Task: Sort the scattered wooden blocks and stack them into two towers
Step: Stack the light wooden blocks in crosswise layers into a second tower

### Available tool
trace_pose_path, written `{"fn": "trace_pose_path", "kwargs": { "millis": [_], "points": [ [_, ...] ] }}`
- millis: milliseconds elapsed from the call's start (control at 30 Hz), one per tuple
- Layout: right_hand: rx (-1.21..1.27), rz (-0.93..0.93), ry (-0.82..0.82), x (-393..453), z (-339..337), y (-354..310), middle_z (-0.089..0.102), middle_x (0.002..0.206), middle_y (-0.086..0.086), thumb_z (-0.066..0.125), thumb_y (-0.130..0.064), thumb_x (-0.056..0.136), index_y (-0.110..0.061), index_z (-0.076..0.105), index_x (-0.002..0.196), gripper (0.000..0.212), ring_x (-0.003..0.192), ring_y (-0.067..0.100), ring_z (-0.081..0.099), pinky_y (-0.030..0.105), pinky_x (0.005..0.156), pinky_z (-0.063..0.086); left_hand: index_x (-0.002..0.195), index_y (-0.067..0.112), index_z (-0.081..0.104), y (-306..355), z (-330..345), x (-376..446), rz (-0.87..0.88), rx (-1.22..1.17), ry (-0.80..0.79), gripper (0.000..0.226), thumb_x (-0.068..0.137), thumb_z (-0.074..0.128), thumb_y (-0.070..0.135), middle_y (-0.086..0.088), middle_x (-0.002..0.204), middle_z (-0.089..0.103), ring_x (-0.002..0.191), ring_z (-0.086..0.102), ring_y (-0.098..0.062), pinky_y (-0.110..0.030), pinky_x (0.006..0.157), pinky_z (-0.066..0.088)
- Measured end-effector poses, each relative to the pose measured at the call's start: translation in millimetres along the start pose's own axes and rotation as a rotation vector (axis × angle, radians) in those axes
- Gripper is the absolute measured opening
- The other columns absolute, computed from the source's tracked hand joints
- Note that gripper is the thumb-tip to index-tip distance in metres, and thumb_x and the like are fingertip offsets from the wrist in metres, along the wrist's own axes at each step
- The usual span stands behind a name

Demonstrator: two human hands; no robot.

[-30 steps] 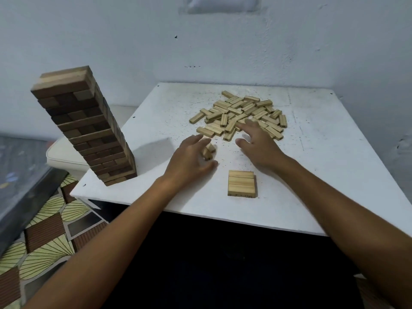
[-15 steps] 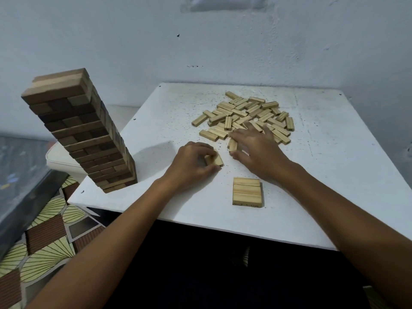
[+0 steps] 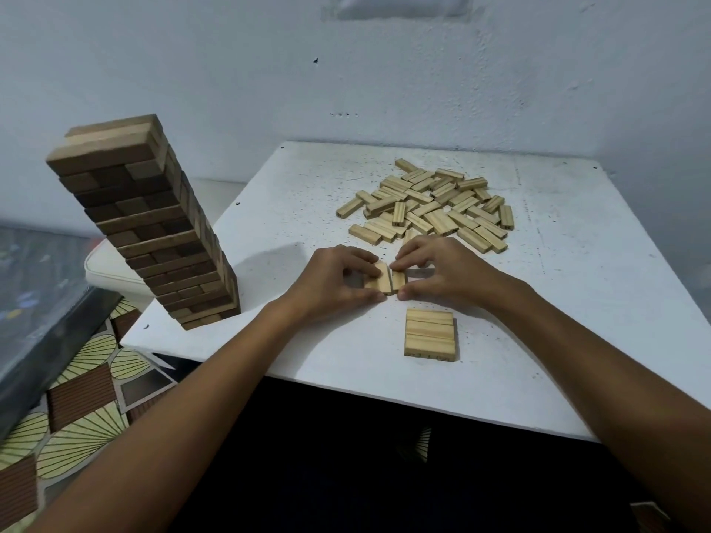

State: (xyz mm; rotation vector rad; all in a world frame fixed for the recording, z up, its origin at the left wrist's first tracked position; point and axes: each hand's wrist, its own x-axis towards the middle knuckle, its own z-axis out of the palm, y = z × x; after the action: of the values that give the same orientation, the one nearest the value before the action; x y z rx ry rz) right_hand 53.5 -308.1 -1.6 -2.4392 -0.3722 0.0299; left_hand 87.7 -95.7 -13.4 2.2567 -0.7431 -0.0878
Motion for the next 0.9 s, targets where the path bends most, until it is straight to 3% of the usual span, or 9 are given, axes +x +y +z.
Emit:
{"fn": "trace_pose_path", "kwargs": {
  "millis": [100,167,267,500,800,900],
  "points": [
    [0.053,0.028,-0.015,1,1,1,0.062,0.113,-0.009,0.086,-0.026,0.070,-0.014,0.070,0.116,0.050,0.108,0.015,0.059,0.037,0.092,0.052,0.101,0.020,0.077,0,1,1,0.022,0.003,0.002,0.038,0.066,0.088,0.029,0.005,0.115,0.068,0.111,0.057,-0.008,-0.025,0.094,0.045],
    [0.089,0.021,-0.020,2,1,2,0.064,0.114,-0.006,0.086,-0.024,0.069,-0.011,0.070,0.116,0.051,0.106,0.016,0.061,0.039,0.092,0.053,0.105,0.022,0.075,1,0,2,0.023,0.026,0.009,0.043,0.065,0.089,0.031,0.006,0.109,0.068,0.106,0.056,-0.009,-0.022,0.089,0.043],
    [0.133,0.053,0.010,3,1,3,0.067,0.116,-0.003,0.088,-0.023,0.067,-0.015,0.067,0.121,0.058,0.108,0.011,0.061,0.029,0.094,0.050,0.117,0.021,0.069,4,-1,2,-0.024,0.014,0.007,0.056,0.065,0.089,0.029,0.009,0.108,0.065,0.103,0.055,-0.004,-0.009,0.083,0.038],
    [0.175,0.079,0.085,-1,7,3,0.065,0.109,-0.011,0.089,-0.024,0.063,-0.023,0.067,0.121,0.062,0.097,0.000,0.059,0.021,0.076,0.045,0.128,0.019,0.062,3,0,1,-0.044,-0.060,-0.002,0.070,0.064,0.089,0.025,0.005,0.113,0.069,0.100,0.059,0.001,-0.004,0.076,0.038],
    [0.173,0.071,0.092,-3,5,2,0.067,0.107,-0.010,0.089,-0.025,0.061,-0.022,0.069,0.116,0.059,0.094,0.003,0.060,0.022,0.074,0.046,0.120,0.026,0.060,6,3,2,-0.061,-0.153,0.015,0.072,0.053,0.084,0.033,0.007,0.104,0.069,0.101,0.061,0.004,-0.006,0.072,0.041],
    [0.129,0.055,0.101,-8,-5,0,0.068,0.103,-0.011,0.089,-0.025,0.061,-0.022,0.071,0.112,0.054,0.089,-0.001,0.059,0.014,0.069,0.041,0.118,0.028,0.059,12,1,6,-0.023,-0.134,0.009,0.074,0.049,0.082,0.043,0.011,0.105,0.069,0.103,0.061,0.006,-0.004,0.073,0.038]
  ]
}}
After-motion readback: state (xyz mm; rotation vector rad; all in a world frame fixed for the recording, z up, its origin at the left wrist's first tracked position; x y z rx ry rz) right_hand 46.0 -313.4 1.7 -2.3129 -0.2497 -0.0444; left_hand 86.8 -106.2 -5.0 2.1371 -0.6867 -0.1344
